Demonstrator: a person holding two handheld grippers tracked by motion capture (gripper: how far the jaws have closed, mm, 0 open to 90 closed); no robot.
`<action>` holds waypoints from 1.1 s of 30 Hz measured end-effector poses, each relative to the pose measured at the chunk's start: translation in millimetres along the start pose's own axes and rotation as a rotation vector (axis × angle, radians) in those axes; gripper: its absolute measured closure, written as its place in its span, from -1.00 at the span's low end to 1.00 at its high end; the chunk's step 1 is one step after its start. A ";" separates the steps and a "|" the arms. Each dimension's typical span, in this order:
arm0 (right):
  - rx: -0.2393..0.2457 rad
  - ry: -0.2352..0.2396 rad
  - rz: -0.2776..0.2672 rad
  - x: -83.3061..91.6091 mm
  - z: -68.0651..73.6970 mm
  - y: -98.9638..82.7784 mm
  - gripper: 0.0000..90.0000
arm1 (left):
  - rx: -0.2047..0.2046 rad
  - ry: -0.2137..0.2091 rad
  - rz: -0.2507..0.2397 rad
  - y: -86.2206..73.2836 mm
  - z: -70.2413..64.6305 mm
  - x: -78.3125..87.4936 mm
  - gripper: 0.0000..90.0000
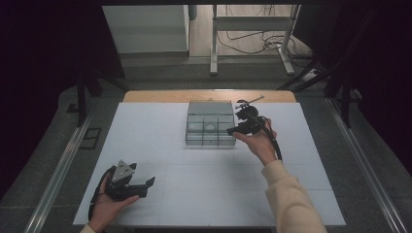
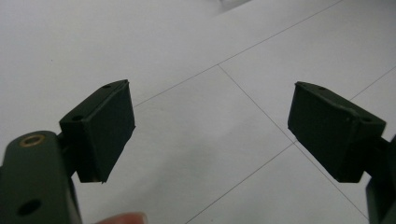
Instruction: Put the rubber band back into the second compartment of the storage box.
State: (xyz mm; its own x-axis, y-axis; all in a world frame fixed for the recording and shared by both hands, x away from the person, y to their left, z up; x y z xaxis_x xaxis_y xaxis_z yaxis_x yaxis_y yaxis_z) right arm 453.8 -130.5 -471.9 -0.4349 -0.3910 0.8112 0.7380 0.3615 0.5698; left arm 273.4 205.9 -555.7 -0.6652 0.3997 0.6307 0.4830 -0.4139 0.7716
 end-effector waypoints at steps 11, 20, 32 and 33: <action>-0.039 -0.012 -0.040 44.9 -22.9 -81.3 0.00 | 0.004 0.003 -0.006 0.3 0.5 0.8 -0.66; -0.102 -0.045 -0.051 75.3 -43.8 -142.1 0.02 | 0.003 0.003 -0.001 0.0 0.4 0.3 -0.66; -0.072 -0.037 -0.063 74.2 -46.7 -157.4 0.01 | 0.001 0.004 0.004 -0.5 0.8 -0.1 -0.66; -0.070 -0.029 -0.060 71.1 -46.2 -159.8 0.00 | 0.000 0.004 0.005 -0.7 1.0 -0.1 -0.66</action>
Point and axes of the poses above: each handheld gripper's, and its own axes: x roughly backward along the jaws, y roughly out of its top, z roughly to its left, the point moved 6 cm from there along -x, roughly forward along the jaws, and after that the axes turned 7 degrees about -x, right-handed, at the moved point
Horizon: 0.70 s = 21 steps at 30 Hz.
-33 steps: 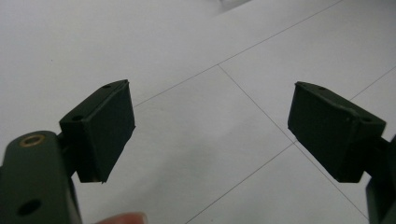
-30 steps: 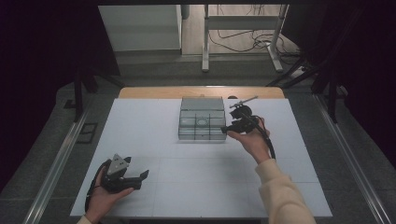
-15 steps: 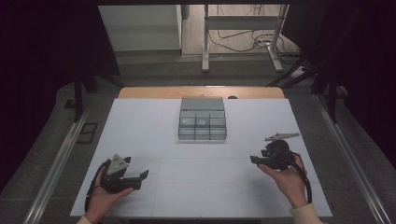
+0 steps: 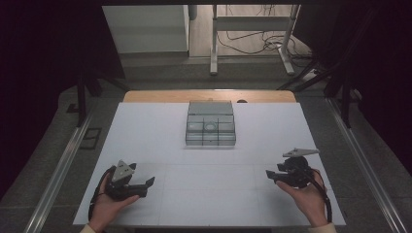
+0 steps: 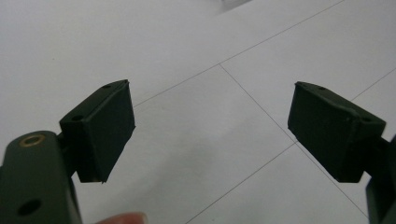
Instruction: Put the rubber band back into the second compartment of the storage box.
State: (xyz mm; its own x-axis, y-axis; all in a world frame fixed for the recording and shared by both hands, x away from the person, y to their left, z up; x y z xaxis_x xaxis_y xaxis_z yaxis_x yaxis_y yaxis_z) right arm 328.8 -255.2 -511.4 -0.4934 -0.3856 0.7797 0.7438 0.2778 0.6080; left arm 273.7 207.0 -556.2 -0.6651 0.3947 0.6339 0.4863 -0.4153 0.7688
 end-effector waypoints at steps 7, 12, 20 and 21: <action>0.010 0.033 -0.062 -5.7 -5.9 -18.8 -0.01 | 0.000 -0.001 -0.001 -0.4 -0.1 -0.1 -0.66; 0.006 0.048 -0.093 -5.8 -9.8 -25.8 -0.01 | 0.000 0.001 0.000 -0.4 -0.5 -0.5 -0.66; 0.015 0.060 -0.092 -7.5 -8.8 -24.1 -0.01 | 0.002 0.002 0.000 -0.4 -0.4 -0.5 -0.66; 0.020 0.062 -0.097 -6.5 -8.7 -23.8 -0.01 | 0.001 0.001 0.001 -0.4 -0.5 -0.7 -0.66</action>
Point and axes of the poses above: each handheld gripper's, and its own axes: x roughly backward along the jaws, y roughly out of its top, z roughly to its left, the point moved 6 cm from there along -x, roughly forward along the jaws, and after that the axes turned 7 degrees about -x, right-handed, at the moved point
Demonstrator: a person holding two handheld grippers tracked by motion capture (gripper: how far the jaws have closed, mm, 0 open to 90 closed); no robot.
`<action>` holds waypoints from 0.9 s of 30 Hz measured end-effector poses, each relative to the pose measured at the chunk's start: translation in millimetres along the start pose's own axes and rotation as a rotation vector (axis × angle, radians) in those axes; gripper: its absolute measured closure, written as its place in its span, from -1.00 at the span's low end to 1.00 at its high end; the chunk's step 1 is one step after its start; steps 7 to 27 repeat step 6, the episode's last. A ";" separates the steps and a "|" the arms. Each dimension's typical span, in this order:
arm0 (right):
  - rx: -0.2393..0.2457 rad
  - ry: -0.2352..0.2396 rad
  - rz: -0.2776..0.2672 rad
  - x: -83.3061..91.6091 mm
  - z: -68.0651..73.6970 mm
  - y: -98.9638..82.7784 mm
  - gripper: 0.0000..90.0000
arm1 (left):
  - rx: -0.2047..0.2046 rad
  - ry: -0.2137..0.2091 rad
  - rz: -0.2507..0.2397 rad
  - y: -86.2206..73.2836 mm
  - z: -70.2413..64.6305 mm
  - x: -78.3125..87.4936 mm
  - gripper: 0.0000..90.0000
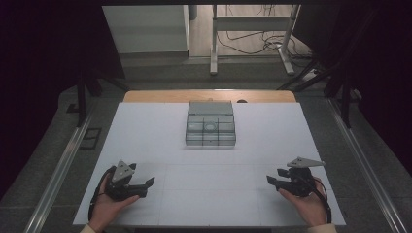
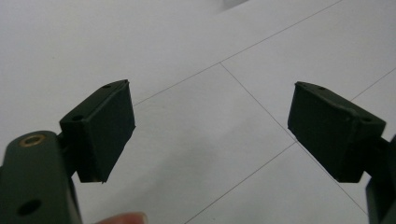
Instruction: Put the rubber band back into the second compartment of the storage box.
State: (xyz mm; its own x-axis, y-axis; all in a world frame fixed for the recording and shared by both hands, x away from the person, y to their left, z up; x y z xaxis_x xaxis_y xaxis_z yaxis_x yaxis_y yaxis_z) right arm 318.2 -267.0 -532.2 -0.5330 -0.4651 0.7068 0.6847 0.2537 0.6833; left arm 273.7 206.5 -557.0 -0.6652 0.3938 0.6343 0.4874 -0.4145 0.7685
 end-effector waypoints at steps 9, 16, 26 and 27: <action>-0.001 0.003 0.001 0.0 -0.5 0.2 -0.03 | 0.000 0.000 0.000 0.0 0.1 -0.1 -0.66; -0.001 0.003 0.001 0.0 -0.5 0.2 -0.03 | 0.000 0.000 0.000 0.0 0.1 -0.1 -0.66; -0.001 0.003 0.001 0.0 -0.5 0.2 -0.03 | 0.000 0.000 0.000 0.0 0.1 -0.1 -0.66; -0.001 0.003 0.001 0.0 -0.5 0.2 -0.03 | 0.000 0.000 0.000 0.0 0.1 -0.1 -0.66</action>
Point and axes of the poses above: each handheld gripper's, and its own axes: x roughly backward along the jaws, y roughly out of its top, z roughly to its left, the point moved 6 cm from there along -x, roughly forward along the jaws, and after that the axes turned 7 degrees about -x, right-handed, at the moved point
